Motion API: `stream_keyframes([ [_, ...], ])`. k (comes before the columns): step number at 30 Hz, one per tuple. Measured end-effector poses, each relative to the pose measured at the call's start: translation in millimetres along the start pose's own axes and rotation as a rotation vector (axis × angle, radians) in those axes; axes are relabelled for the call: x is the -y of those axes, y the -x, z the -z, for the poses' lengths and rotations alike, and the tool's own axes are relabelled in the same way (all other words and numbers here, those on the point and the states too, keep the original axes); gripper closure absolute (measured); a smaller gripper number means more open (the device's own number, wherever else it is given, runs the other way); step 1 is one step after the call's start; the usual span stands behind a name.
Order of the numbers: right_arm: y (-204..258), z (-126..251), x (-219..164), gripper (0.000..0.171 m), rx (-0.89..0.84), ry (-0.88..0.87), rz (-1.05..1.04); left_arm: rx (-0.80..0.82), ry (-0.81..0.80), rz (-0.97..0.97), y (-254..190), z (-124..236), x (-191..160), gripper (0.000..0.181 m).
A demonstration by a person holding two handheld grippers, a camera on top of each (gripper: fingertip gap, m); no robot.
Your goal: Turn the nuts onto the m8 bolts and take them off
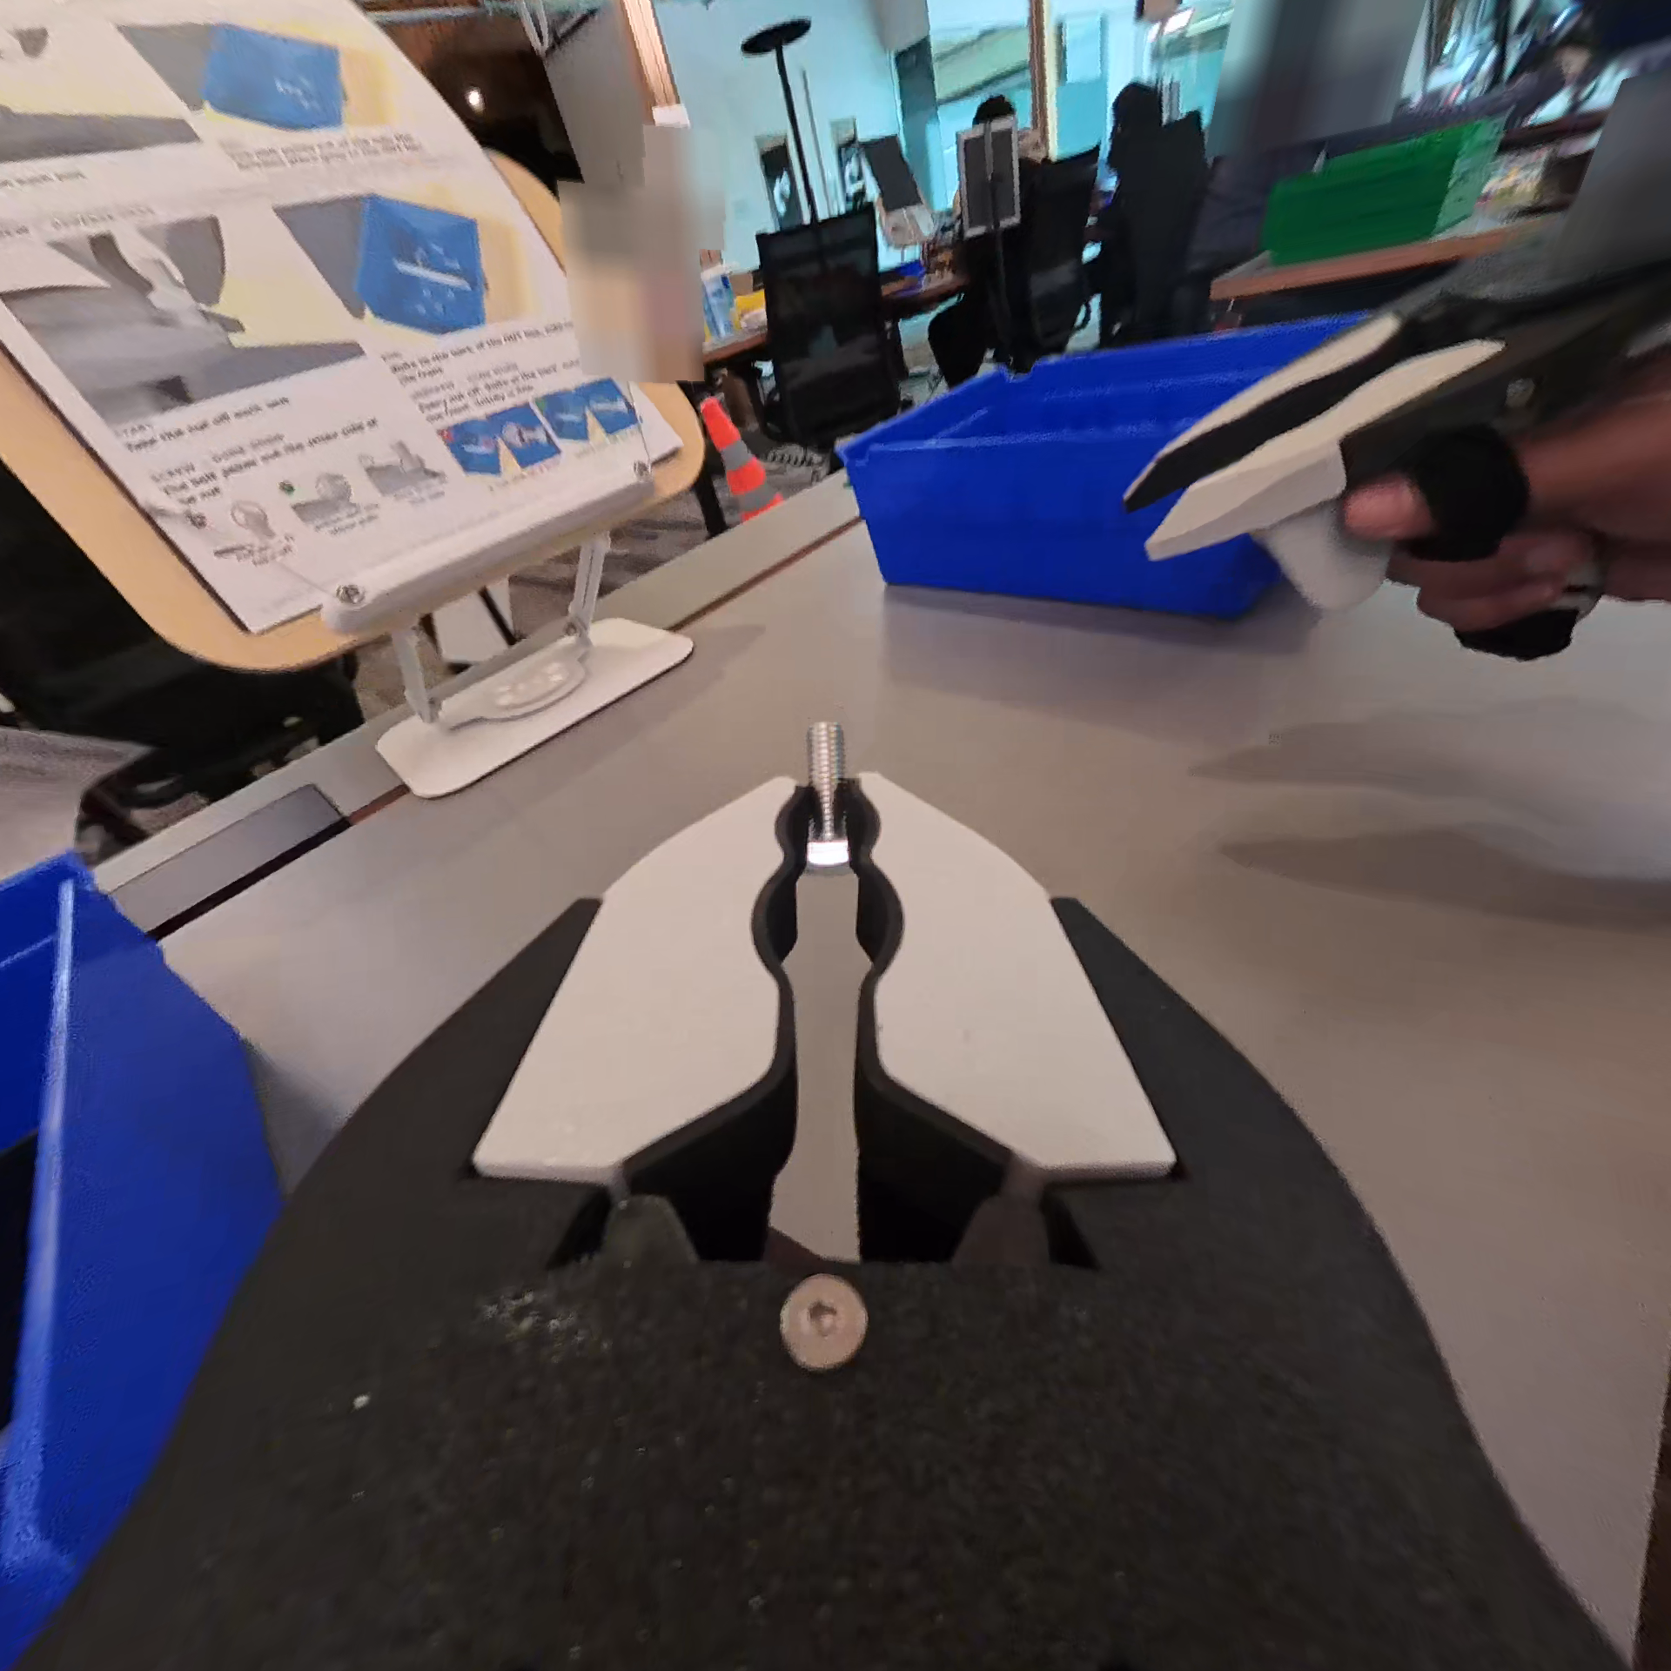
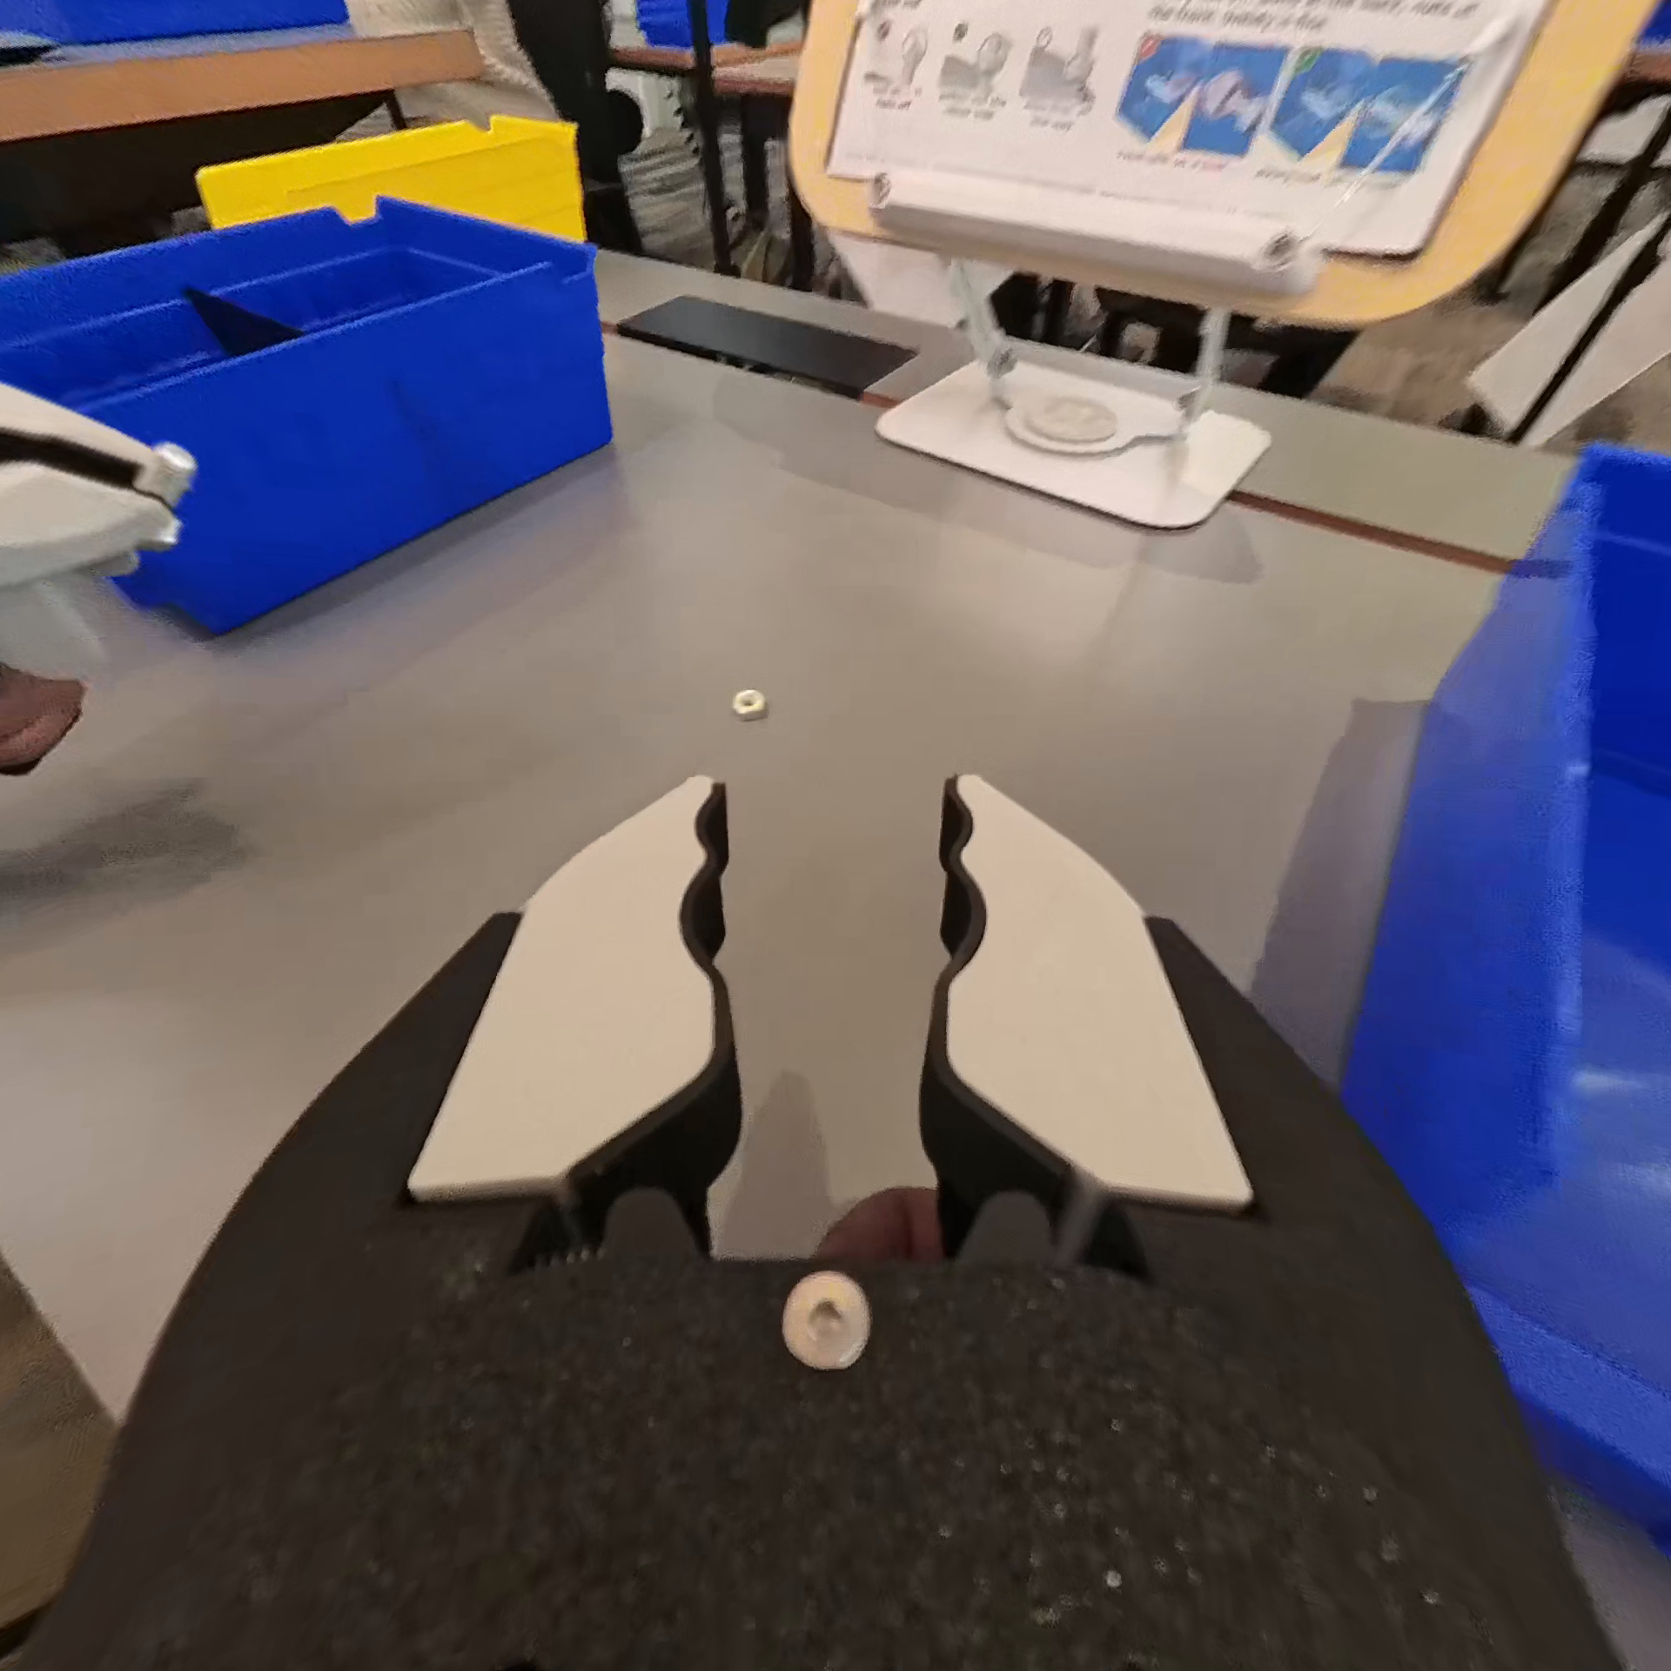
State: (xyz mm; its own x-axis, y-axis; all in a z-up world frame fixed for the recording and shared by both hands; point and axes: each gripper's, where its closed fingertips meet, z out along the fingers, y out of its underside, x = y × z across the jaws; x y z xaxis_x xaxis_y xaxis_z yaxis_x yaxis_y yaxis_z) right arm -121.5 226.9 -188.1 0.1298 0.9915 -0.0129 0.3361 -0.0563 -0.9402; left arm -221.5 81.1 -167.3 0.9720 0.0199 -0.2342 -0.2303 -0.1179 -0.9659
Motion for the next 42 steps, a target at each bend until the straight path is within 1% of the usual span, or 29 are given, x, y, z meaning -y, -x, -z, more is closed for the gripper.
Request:
stream_keyframes([
  [2, 9.9, -19.5, -6.2, 0.124, 0.048, 0.09, 0.046, 0.02, -0.006, 0.002, 1.5, 2.4, -2.4, 0.174],
  [5, 16.3, -59.7, -25.2, 0.118, 0.1, 0.296, 0.172, 0.041, -0.006, -0.012, 7.0, 5.9, -5.4, 0.174],
  [8, 22.8, -97.1, -38.3, 0.121, 0.176, 0.447, 0.283, 0.036, -0.029, 0.035, 10.6, 7.1, -4.2, 0.174],
  [12, 34.2, -131.9, -40.9, 0.129, 0.306, 0.562, 0.403, 0.027, -0.027, 0.047, 7.2, 9.1, -7.1, 0.174],
  [17, 31.9, -153.0, -48.8, 0.132, 0.388, 0.688, 0.553, 0.003, -0.041, 0.063, 6.9, 11.6, -6.3, 0.174],
  [21, 35.2, -157.8, -49.2, 0.136, 0.436, 0.726, 0.594, -0.004, -0.039, 0.067, 11.4, 13.3, -7.6, 0.174],
  [22, 35.8, -159.1, -49.0, 0.139, 0.445, 0.734, 0.596, -0.007, -0.036, 0.074, 13.1, 13.3, -8.7, 0.174],
  [24, 38.0, -161.0, -49.6, 0.154, 0.473, 0.744, 0.584, -0.012, -0.032, 0.081, 15.6, 13.1, -11.2, 0.174],
  [26, 38.3, -161.8, -49.7, 0.157, 0.493, 0.744, 0.569, -0.009, -0.027, 0.083, 18.0, 13.1, -13.7, 0.174],
  [30, 34.8, -165.1, -48.4, 0.158, 0.479, 0.683, 0.616, -0.004, -0.022, 0.078, 23.6, 11.7, -15.8, 0.174],
  [32, 45.4, -154.5, -31.3, 0.158, 0.5, 0.552, 0.605, -0.004, -0.021, 0.068, 26.5, 9.4, -14.1, 0.174],
  [35, 63.5, -119.8, 10.8, 0.157, 0.51, 0.303, 0.585, -0.051, -0.031, 0.105, 27.1, 7.6, -7.0, 0.174],
  [38, 84.7, -67.0, 52.0, 0.157, 0.521, -0.004, 0.539, -0.151, -0.029, 0.192, 20.8, 3.8, -4.0, 0.174],
  [40, 93.2, -35.6, 62.8, 0.157, 0.491, -0.165, 0.511, -0.186, -0.019, 0.184, 17.0, 0.7, -4.6, 0.174],
  [42, 97.6, -13.5, 63.9, 0.157, 0.464, -0.266, 0.437, -0.2, 0.002, 0.139, 12.3, -1.5, -6.4, 0.174],
])
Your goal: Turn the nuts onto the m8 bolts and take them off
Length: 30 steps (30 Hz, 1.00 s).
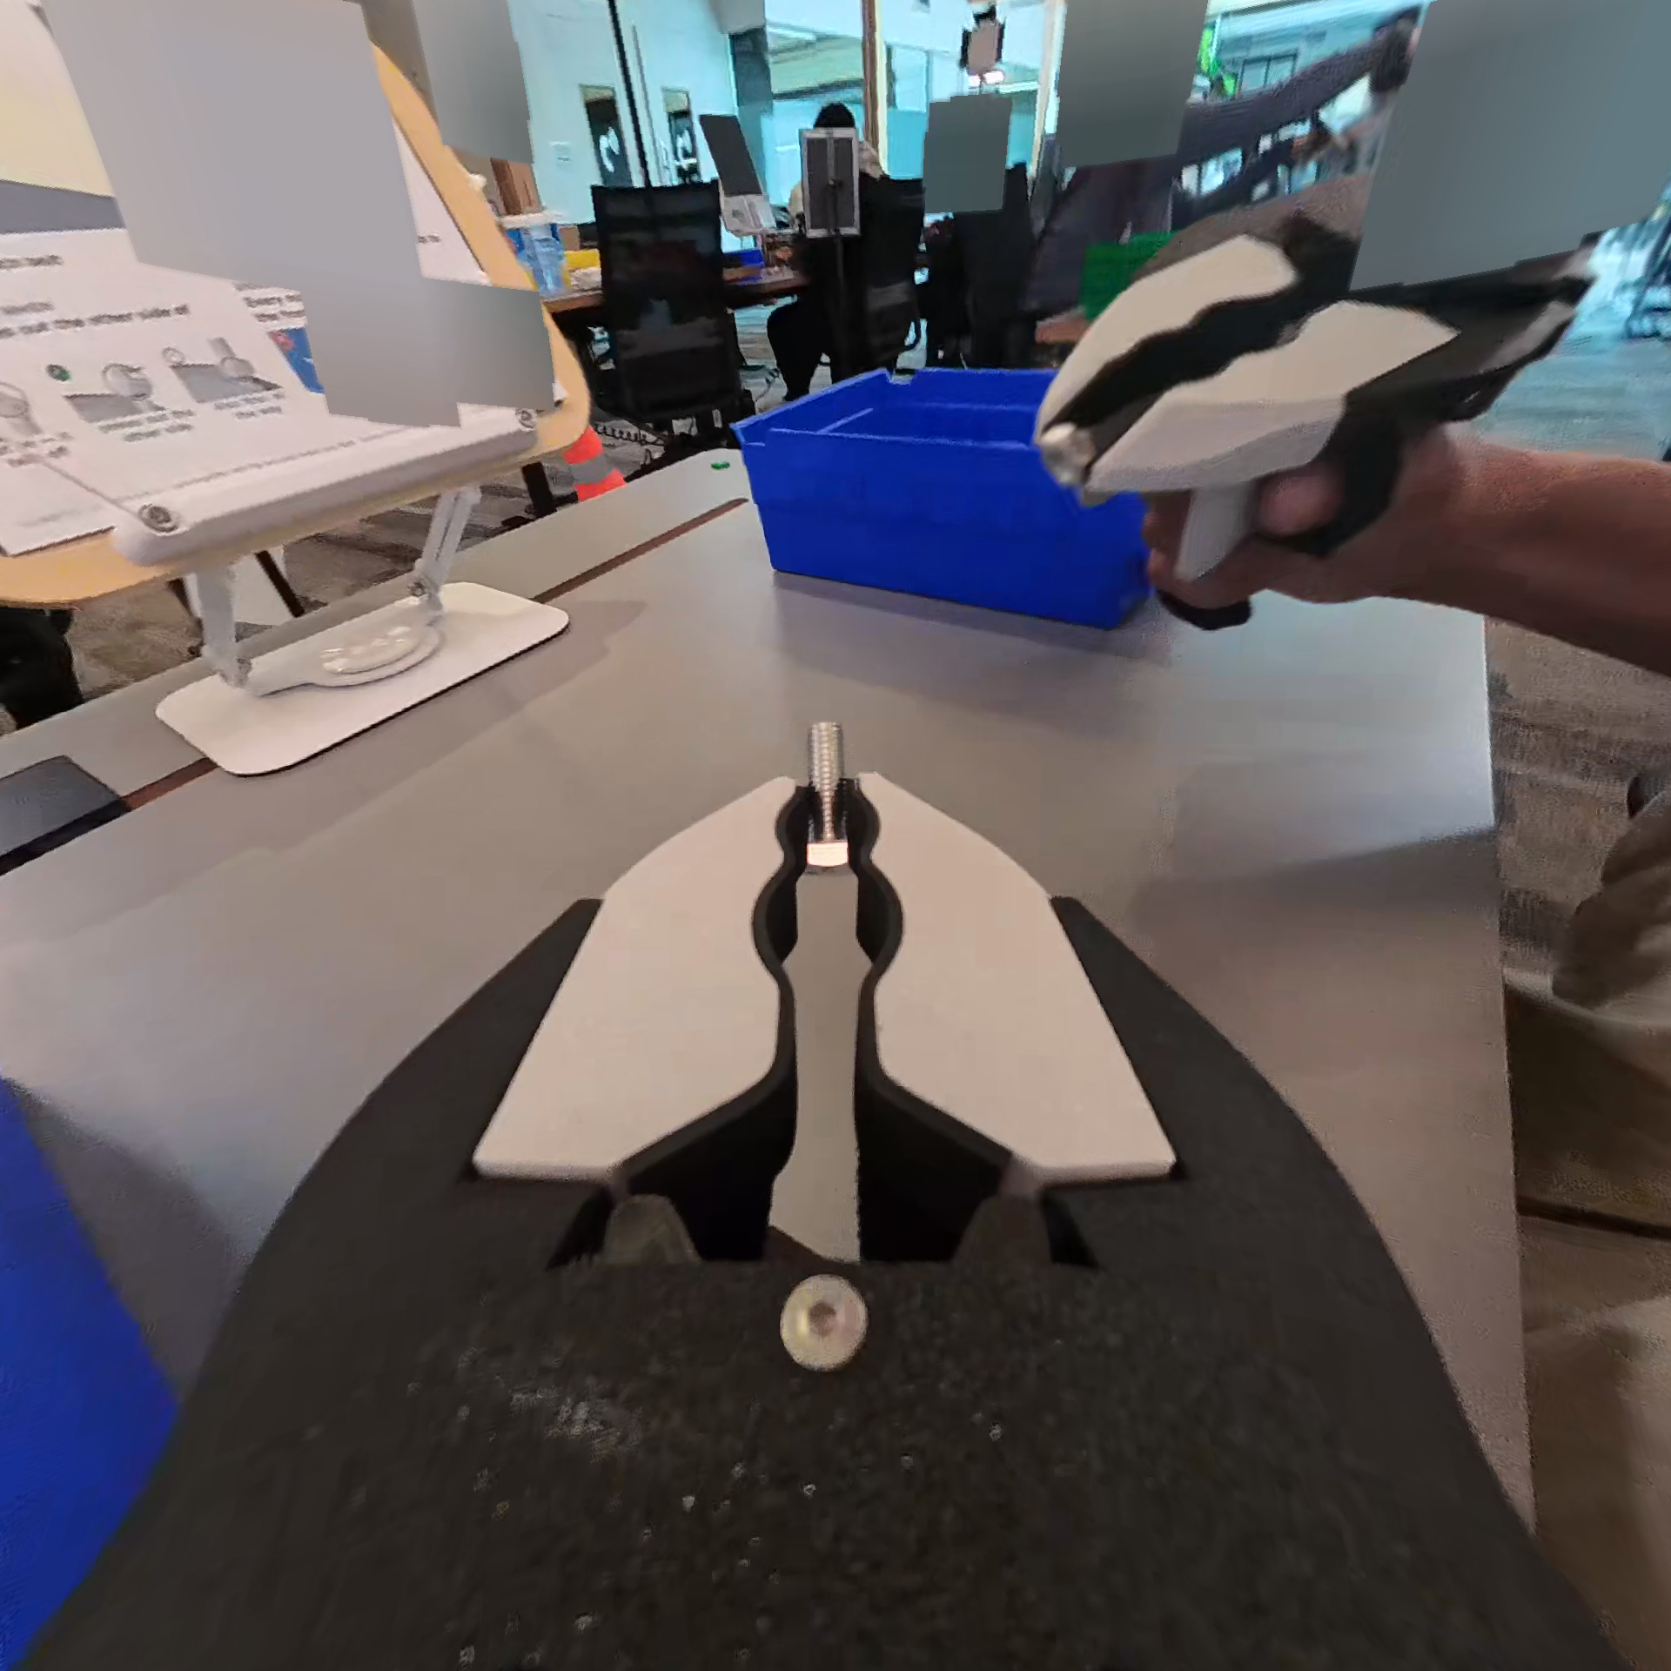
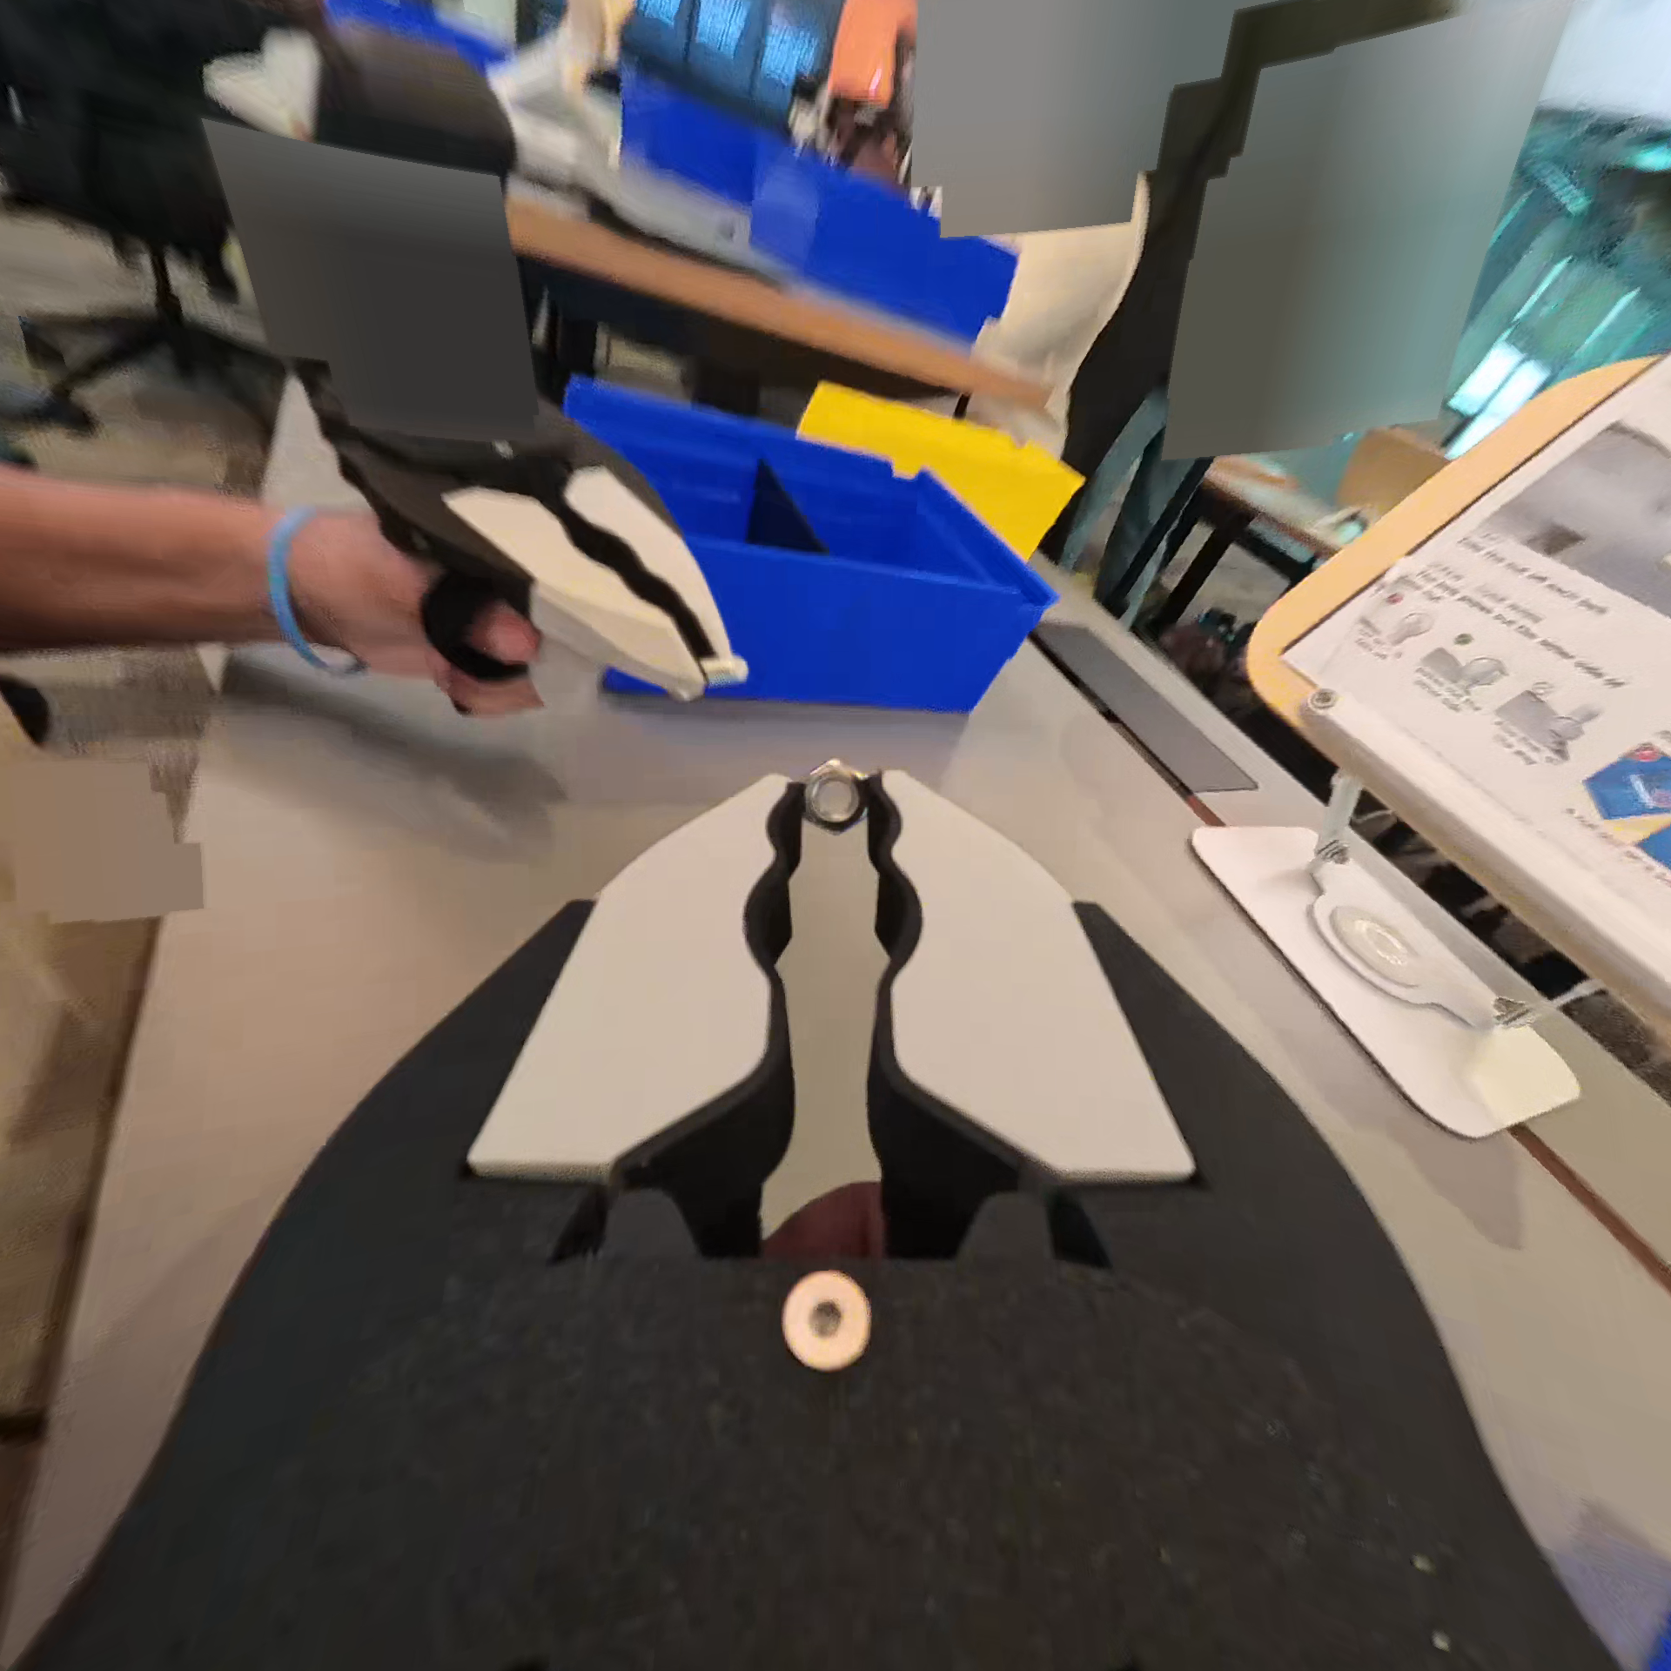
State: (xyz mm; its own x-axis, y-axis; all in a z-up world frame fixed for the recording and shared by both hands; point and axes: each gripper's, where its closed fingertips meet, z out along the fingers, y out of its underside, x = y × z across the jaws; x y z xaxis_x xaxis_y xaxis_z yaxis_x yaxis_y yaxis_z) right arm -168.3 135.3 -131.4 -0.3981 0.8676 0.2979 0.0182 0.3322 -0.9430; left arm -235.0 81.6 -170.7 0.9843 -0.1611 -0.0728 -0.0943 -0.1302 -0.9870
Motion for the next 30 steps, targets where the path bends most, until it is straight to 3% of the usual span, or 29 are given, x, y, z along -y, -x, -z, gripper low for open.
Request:
stream_keyframes([
  [5, 16.6, 16.3, -3.6, 0.157, -0.016, -0.026, -0.063, -0.084, 0.048, -0.052, -20.2, -6.4, -3.8, 0.174],
  [13, 44.8, -1.3, 4.1, 0.157, 0.322, 0.011, -0.156, -0.245, 0.082, -0.291, -58.1, -14.7, 11.5, 0.174],
  [19, 49.8, -1.6, 6.4, 0.157, 0.42, 0.047, -0.065, -0.491, 0.049, -0.176, -83.4, -12.3, 28.0, 0.174],
  [30, 53.4, 5.8, 19.3, 0.157, 0.478, -0.031, -0.064, -0.71, 0.003, 0.065, -92.2, -10.9, 37.5, 0.174],
])
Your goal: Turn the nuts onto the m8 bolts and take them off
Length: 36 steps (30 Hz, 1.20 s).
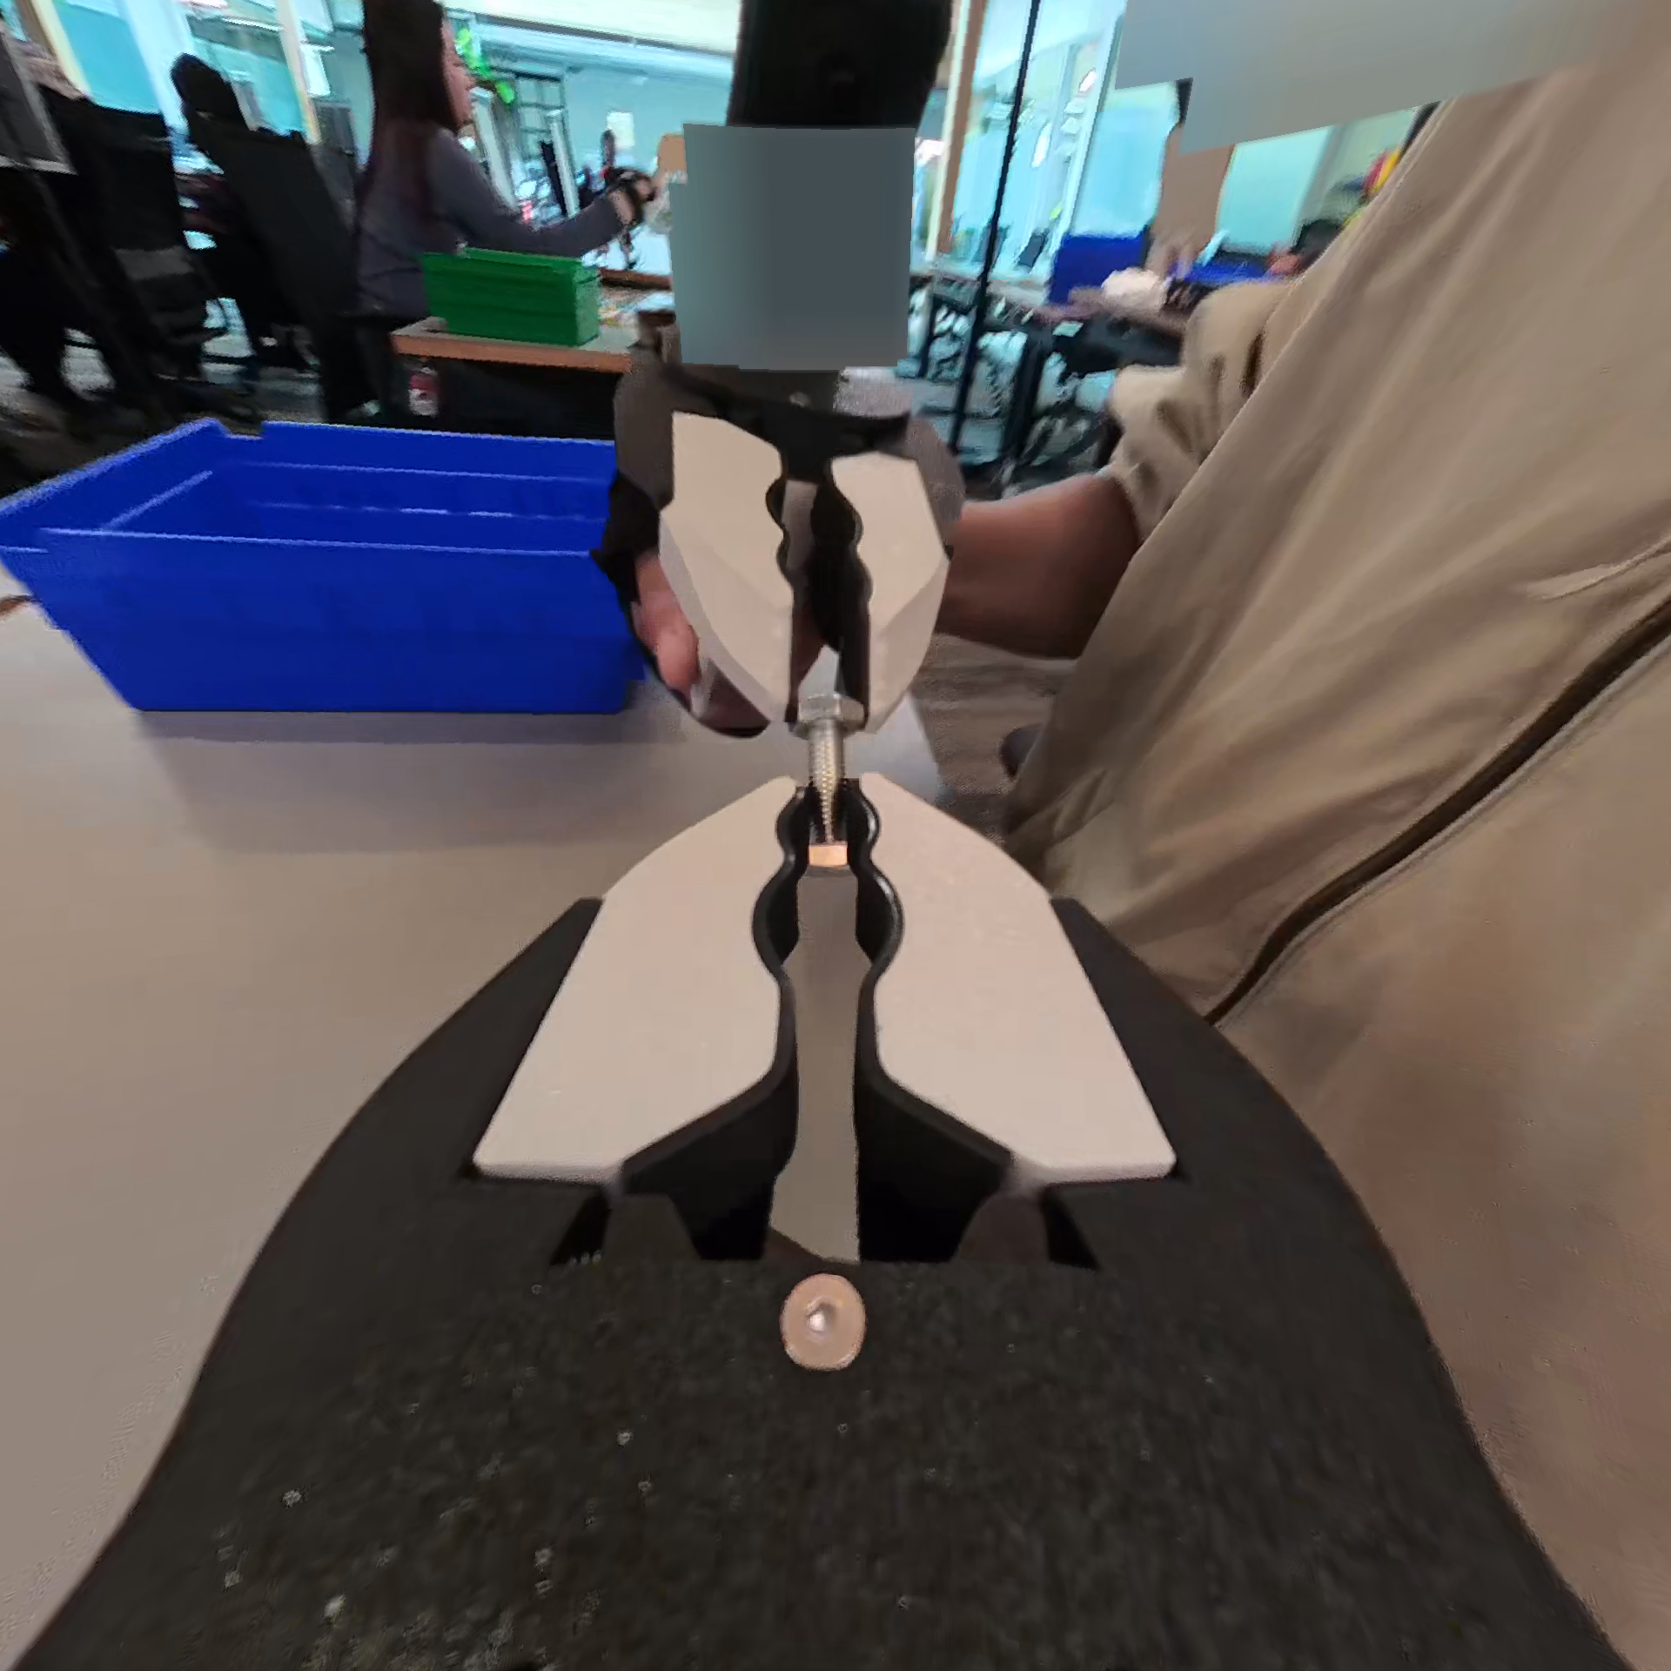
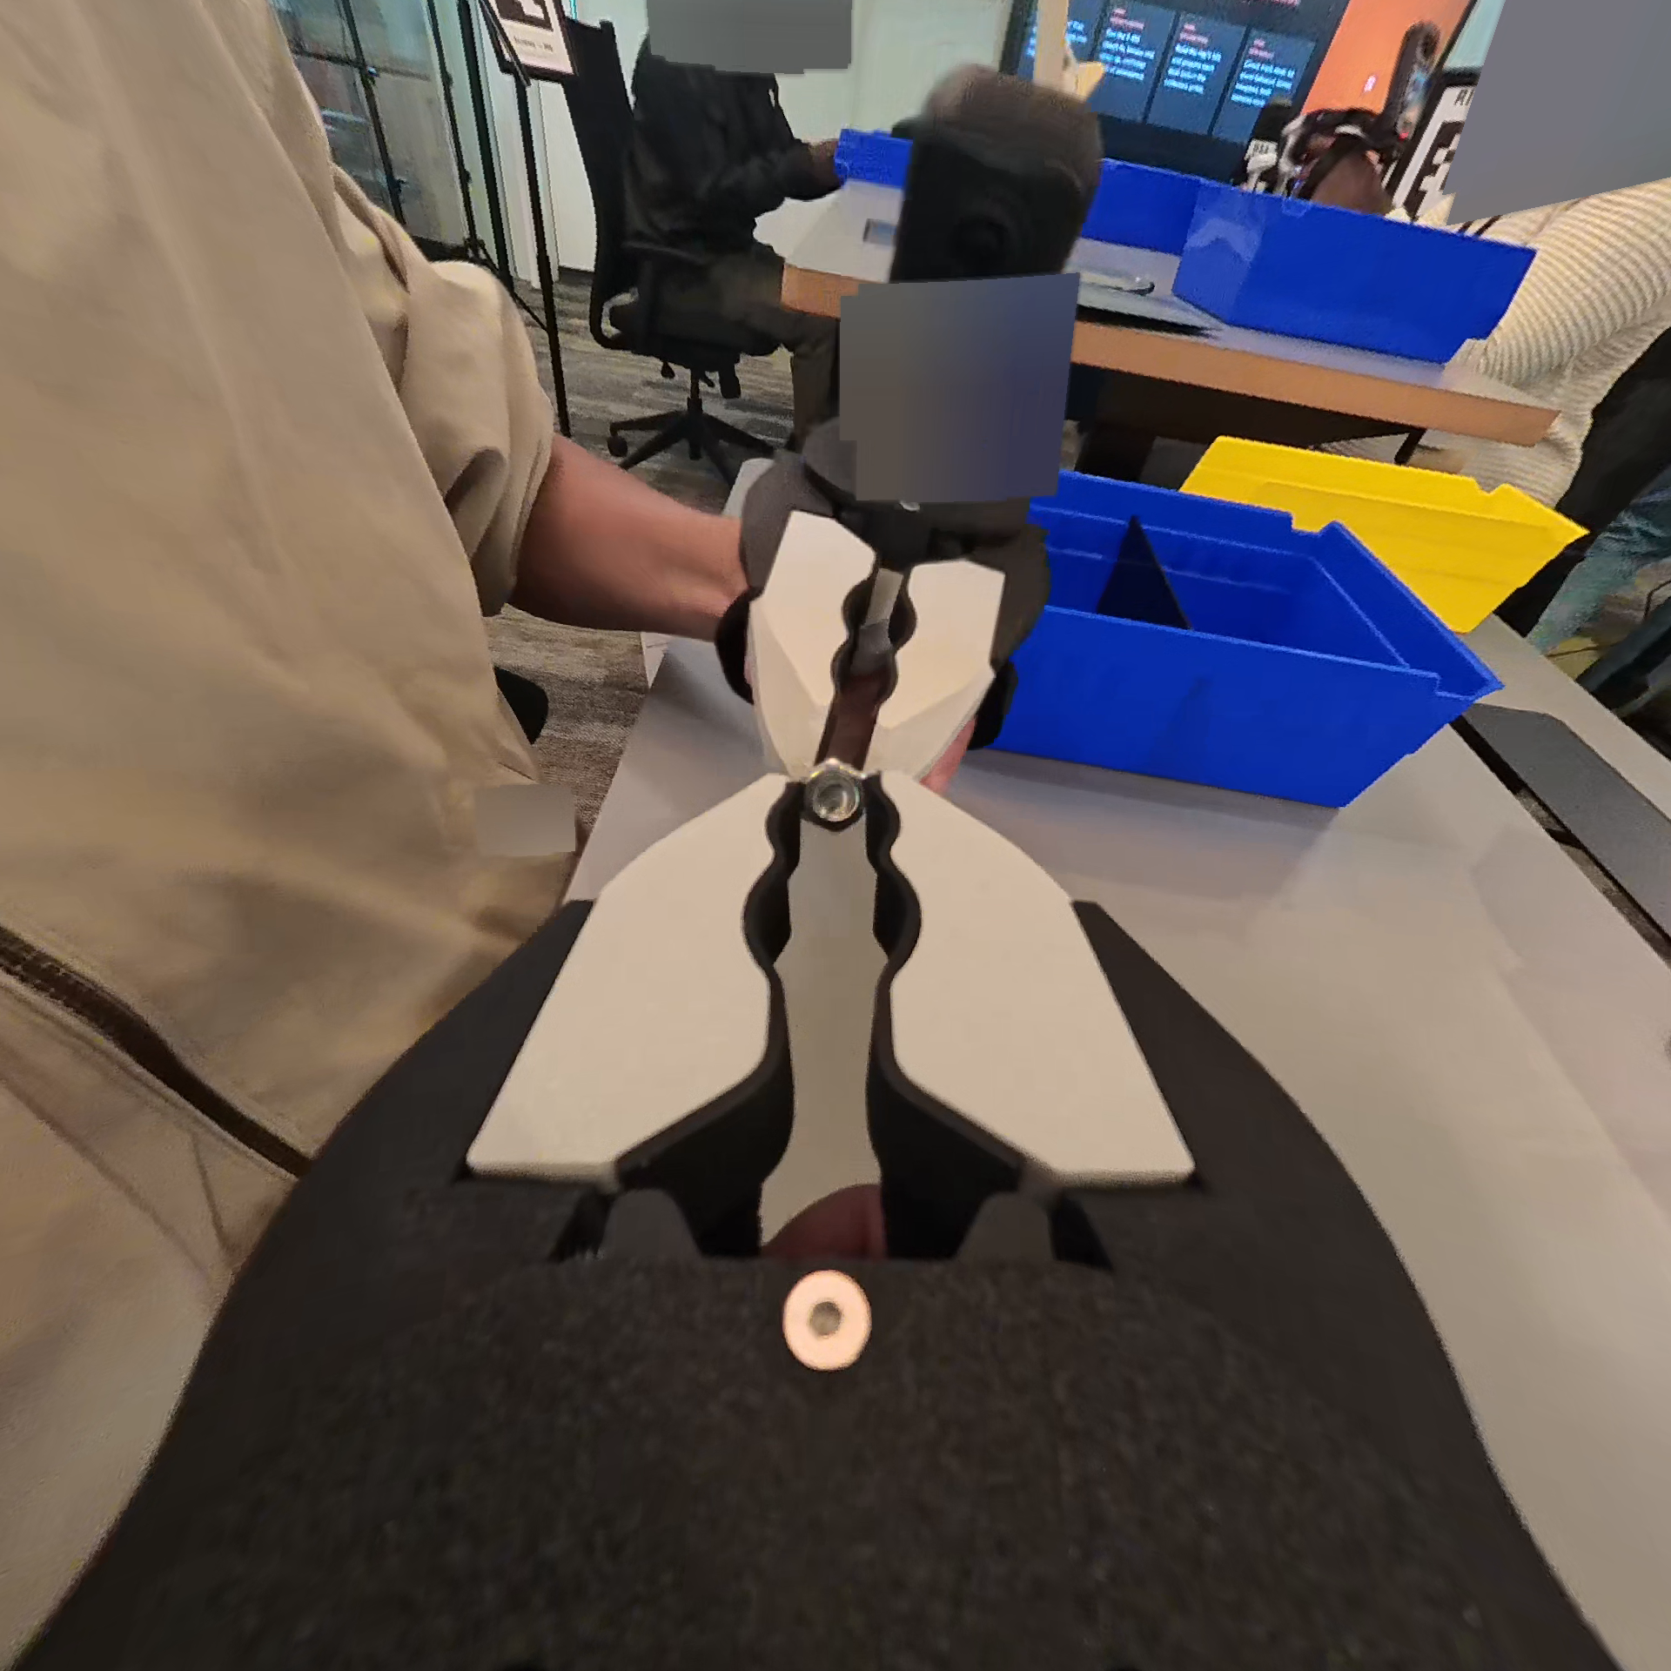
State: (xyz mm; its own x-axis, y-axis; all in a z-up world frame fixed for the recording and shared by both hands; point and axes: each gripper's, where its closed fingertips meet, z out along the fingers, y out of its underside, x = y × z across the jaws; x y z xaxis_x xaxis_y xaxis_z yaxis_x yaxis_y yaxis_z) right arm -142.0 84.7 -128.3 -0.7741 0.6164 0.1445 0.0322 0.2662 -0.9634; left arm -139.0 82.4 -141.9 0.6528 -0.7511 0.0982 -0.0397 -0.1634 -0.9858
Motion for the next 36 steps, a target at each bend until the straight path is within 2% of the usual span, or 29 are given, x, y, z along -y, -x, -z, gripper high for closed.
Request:
stream_keyframes([
  [8, 5.9, 0.9, 8.9, 0.158, -0.007, -0.025, 0.065, -0.277, -0.156, 0.284, -8.9, 2.0, 7.0, 0.174],
  [13, 4.2, 3.1, 6.4, 0.158, -0.022, -0.019, 0.048, -0.352, -0.195, 0.386, -5.4, -0.7, 6.7, 0.174],
  [16, -0.5, 4.6, -1.8, 0.157, -0.035, 0.003, -0.007, -0.242, -0.1, 0.273, 2.6, -3.3, -0.5, 0.174],
  [28, -10.9, 8.7, -11.6, 0.158, -0.052, -0.032, -0.216, 0.303, 0.292, -0.423, 23.9, -10.1, -5.7, 0.174],
  [36, -19.3, 7.8, -17.1, 0.158, -0.138, -0.065, -0.375, 0.557, 0.403, -0.688, 36.7, -8.4, -2.9, 0.174],
])
